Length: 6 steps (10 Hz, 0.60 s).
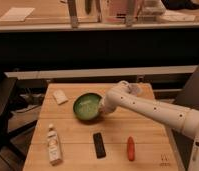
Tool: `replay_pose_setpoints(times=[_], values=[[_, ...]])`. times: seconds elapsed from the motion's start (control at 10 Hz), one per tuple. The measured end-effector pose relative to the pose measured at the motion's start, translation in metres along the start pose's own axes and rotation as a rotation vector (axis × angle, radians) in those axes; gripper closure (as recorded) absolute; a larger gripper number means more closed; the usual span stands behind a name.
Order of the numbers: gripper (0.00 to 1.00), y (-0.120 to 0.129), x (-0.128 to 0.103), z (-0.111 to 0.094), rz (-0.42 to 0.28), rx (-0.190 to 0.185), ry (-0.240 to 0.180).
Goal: Drag the ceramic bowl in a circle
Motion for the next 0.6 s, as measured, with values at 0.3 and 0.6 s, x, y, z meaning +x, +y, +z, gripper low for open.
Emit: replay_pose_setpoints(times=[0.3,0.6], values=[[1.0,-0.005,-0.001,0.001,-0.004,0.004,-0.004],[1.0,-0.012,-0.004,0.003,-0.022,0.007,-0.007]])
